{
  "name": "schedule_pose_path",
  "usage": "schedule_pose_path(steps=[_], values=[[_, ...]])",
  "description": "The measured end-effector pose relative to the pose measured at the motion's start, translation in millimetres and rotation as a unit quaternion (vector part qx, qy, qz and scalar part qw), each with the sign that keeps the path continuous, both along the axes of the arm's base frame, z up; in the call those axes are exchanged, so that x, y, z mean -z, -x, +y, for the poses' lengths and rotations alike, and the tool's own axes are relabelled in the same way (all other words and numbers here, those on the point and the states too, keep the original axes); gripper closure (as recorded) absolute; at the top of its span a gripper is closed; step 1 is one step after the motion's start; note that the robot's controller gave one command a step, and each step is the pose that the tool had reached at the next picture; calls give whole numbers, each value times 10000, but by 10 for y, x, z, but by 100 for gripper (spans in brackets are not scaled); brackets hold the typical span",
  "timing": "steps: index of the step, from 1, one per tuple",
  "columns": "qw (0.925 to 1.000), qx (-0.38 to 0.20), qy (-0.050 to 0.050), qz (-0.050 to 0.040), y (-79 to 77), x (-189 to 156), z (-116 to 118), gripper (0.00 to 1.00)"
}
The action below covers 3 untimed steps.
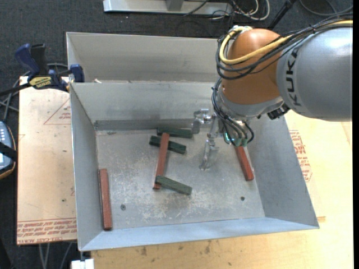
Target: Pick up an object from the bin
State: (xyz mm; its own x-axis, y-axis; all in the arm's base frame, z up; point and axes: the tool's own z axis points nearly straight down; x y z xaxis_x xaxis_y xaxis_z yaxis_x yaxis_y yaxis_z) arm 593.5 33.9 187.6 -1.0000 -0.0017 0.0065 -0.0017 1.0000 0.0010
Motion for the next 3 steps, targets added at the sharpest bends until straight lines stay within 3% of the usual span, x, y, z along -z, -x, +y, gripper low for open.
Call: schedule_pose_path(steps=[1,2,3], values=[[10000,4,-2,-40,-17,-43,-1,0],[9994,-331,5,-76,-160,245,171,0],[9998,-177,-3,-50,14,767,398,0]])
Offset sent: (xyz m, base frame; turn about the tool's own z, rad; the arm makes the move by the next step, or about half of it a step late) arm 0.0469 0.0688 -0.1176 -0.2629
